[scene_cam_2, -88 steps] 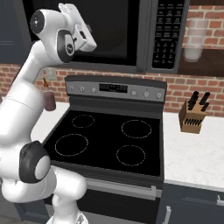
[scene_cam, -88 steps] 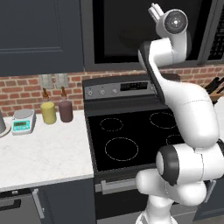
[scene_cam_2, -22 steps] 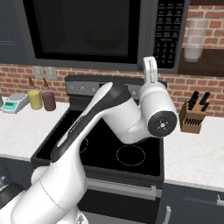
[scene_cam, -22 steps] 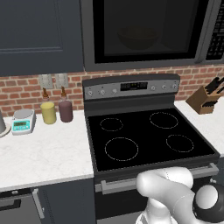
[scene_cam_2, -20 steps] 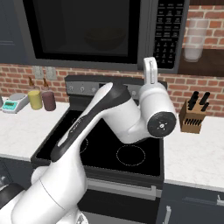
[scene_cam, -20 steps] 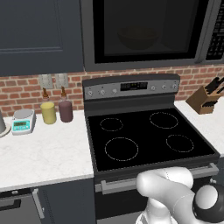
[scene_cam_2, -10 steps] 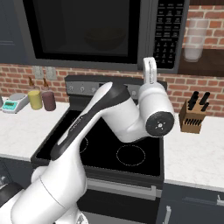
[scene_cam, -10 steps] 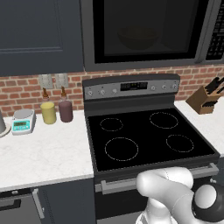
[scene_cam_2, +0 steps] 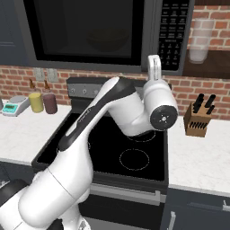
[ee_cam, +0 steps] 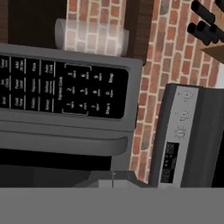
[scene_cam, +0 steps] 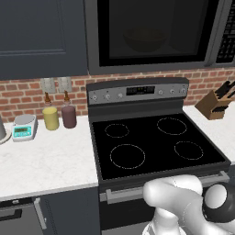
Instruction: Open the microwave, place the bowl with waffle inside the microwave, then close the microwave door and turn it on.
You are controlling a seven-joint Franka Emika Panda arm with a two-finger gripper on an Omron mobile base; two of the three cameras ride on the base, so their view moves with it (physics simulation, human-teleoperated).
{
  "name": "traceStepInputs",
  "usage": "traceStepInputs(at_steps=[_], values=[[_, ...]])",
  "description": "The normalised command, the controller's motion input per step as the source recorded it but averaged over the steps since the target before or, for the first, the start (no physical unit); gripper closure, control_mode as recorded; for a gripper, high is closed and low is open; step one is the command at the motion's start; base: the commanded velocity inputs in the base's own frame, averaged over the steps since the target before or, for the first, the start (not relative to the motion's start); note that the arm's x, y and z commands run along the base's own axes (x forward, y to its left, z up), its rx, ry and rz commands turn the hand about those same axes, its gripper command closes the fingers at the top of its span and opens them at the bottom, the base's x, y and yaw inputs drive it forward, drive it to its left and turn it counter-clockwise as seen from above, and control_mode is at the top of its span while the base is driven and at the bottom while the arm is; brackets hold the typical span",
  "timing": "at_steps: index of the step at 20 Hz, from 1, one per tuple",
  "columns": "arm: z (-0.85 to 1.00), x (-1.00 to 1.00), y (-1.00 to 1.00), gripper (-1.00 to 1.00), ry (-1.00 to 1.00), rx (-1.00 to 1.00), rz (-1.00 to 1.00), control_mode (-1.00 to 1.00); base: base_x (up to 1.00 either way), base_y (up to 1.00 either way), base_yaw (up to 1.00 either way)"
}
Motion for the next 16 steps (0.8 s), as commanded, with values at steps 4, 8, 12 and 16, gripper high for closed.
traceStepInputs(at_steps=[4,8,12,16], values=[[0.0,0.27,-0.08,1.0,0.0,0.0,0.0,-1.0,0.0,0.0,0.0],[0.0,0.25,-0.12,1.0,0.0,0.0,0.0,-1.0,0.0,0.0,0.0],[0.0,0.26,-0.13,1.0,0.0,0.0,0.0,-1.0,0.0,0.0,0.0],[0.0,0.3,-0.02,1.0,0.0,0.0,0.0,-1.0,0.0,0.0,0.0]])
